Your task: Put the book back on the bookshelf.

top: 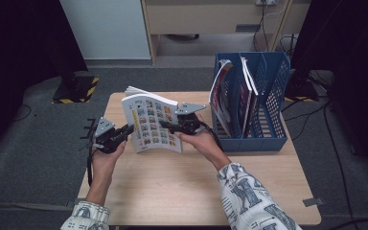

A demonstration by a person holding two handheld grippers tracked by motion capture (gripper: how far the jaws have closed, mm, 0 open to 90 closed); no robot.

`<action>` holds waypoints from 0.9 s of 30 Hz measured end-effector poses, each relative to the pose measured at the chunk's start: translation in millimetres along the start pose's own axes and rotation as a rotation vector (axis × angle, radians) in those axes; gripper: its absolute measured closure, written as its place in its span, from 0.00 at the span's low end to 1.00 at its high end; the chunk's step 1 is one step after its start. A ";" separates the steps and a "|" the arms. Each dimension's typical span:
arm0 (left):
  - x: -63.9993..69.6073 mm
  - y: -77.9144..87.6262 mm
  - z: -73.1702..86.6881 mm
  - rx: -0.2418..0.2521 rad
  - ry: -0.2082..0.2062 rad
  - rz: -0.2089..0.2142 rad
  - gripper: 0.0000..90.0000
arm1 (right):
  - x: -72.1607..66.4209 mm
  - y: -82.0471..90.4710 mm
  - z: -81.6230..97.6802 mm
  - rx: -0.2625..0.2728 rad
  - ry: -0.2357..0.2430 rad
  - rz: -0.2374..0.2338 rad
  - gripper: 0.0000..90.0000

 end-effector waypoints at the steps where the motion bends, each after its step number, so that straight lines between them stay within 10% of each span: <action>1: -0.1 0.0 0.1 0.001 0.000 0.001 0.89 | 0.0 -0.3 0.2 -0.001 0.000 -0.002 0.73; 27: -1.2 0.7 2.5 0.013 0.014 0.002 0.89 | -0.4 -10.3 6.2 0.081 -0.076 -0.029 0.78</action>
Point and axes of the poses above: each handheld gripper's, and its own axes: y roughly backward along the jaws, z roughly out of its underside, x roughly to its right, the point moved 5 cm from there along -y, roughly forward along the jaws, and after that the axes turned 6 degrees about -y, right-handed, at the moved point
